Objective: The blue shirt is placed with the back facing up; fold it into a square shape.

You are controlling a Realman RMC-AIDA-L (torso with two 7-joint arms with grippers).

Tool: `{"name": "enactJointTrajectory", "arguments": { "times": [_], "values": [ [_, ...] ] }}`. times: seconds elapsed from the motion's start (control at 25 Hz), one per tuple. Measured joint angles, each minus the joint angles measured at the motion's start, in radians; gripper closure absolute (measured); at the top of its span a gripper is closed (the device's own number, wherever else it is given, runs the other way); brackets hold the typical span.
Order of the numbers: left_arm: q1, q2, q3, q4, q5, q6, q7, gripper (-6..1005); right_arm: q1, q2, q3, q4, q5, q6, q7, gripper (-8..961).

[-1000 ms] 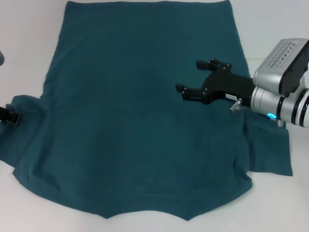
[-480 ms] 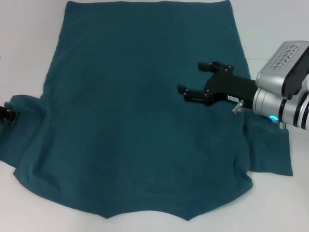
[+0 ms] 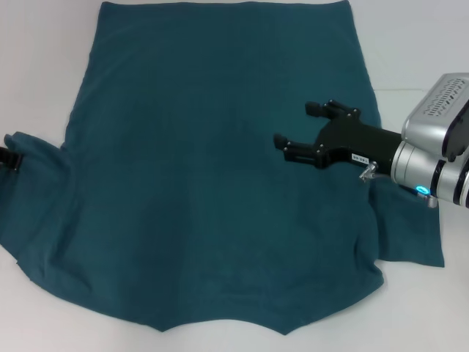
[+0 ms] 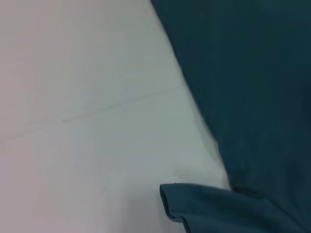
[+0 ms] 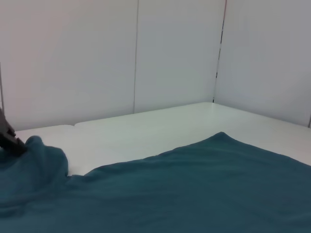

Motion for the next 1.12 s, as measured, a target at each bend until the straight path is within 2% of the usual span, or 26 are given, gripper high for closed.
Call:
{"name": "enactJointTrajectory", "arguments": {
  "times": [0.36, 0.8, 1.12],
  "values": [
    [0.033, -0.019, 0.0, 0.134, 0.001, 0.053, 0.001, 948, -0.028, 0.0, -0.001, -0.001, 0.023, -0.047, 0.002, 22],
    [0.038, -0.078, 0.012, 0.266, 0.001, 0.152, 0.004, 948, -0.056, 0.0, 0.003, 0.0, 0.025, -0.077, 0.003, 24],
    [0.018, -0.123, 0.057, 0.298, 0.001, 0.207, 0.009, 948, -0.072, 0.0, 0.006, 0.0, 0.027, -0.078, 0.0, 26]
  ]
}}
